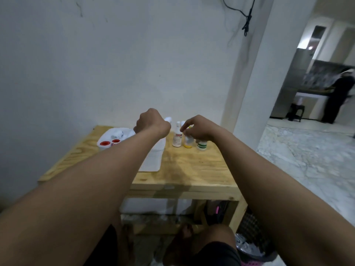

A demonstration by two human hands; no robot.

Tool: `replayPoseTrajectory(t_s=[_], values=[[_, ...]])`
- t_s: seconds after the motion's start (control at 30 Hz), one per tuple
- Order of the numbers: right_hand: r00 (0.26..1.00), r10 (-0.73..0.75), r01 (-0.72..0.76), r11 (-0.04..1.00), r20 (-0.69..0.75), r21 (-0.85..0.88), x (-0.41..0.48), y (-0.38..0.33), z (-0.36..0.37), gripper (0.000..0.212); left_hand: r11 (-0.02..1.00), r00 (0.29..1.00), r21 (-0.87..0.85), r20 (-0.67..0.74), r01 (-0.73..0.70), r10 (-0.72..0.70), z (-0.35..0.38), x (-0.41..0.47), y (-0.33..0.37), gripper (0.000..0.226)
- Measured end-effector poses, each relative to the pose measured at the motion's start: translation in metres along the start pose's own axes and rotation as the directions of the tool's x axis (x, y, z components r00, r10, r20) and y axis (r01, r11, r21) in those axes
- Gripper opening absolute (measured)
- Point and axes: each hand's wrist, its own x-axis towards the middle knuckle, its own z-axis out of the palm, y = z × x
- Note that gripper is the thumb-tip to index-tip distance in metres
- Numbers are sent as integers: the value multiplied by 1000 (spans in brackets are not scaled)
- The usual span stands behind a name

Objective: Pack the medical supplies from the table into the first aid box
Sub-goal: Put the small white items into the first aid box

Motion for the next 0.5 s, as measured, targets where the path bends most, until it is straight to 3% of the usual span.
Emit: replayPoseTrajectory(t_s=[0.1, 0.2, 0.3, 0.5], values=[[1000, 13, -14, 999, 14, 42, 4, -20, 6, 29, 999, 999, -18, 31, 44, -44, -18, 5, -10, 49], [1000, 20, -19, 993, -3, 118, 9, -34, 14, 29, 996, 994, -62, 93, 62, -56, -34, 9, -16, 36], [999, 54, -54, 966, 4, 253, 15, -41, 21, 46, 987, 987, -145, 157, 62, -39, -42, 18, -21, 18], [999, 29, -36, 931, 25, 364, 29, -49, 35, 70, 976, 968, -215, 250, 26, 29, -48, 36, -35, 19]])
